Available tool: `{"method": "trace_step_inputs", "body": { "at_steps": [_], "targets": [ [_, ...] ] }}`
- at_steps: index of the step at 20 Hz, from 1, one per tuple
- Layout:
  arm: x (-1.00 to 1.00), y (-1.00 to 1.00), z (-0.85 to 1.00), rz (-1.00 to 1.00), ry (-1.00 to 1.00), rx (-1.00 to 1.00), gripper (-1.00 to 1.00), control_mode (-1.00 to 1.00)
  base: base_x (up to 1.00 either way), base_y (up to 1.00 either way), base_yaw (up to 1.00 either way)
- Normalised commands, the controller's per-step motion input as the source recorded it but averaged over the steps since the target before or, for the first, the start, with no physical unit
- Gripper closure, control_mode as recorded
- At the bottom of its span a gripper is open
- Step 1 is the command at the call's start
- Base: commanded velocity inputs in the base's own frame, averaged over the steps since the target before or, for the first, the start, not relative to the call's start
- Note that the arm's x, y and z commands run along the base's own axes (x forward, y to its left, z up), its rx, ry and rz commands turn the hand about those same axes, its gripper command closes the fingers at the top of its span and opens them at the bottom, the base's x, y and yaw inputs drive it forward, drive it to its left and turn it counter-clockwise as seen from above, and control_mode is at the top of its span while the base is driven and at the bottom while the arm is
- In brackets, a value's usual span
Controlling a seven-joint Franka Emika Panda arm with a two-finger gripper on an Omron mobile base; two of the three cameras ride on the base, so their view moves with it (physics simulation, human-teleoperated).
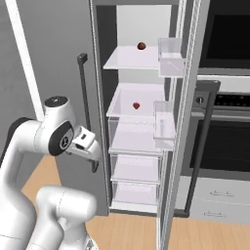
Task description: Take the strawberry from the fridge and place it on top of the pancake, located on the dining counter.
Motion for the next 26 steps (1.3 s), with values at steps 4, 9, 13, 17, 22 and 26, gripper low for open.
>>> {"method": "trace_step_inputs", "body": {
  "at_steps": [4, 9, 13, 17, 22, 26],
  "targets": [
    [0.0, 0.0, 0.0, 0.0, 0.0, 0.0, -1.0, 1.0, 0.0, -0.11, -0.32],
    [0.0, 0.0, 0.0, 0.0, 0.0, 0.0, -1.0, 1.0, 0.14, 0.0, -0.13],
    [0.0, 0.0, 0.0, 0.0, 0.0, 0.0, -1.0, 1.0, 0.81, -0.05, 0.0],
    [0.0, 0.0, 0.0, 0.0, 0.0, 0.0, -1.0, 1.0, 0.74, 0.0, 0.0],
    [0.0, 0.0, 0.0, 0.0, 0.0, 0.0, -1.0, 1.0, 0.54, 0.0, 0.0],
    [0.0, 0.0, 0.0, 0.0, 0.0, 0.0, -1.0, 1.0, 0.34, -0.03, 0.02]
  ]
}}
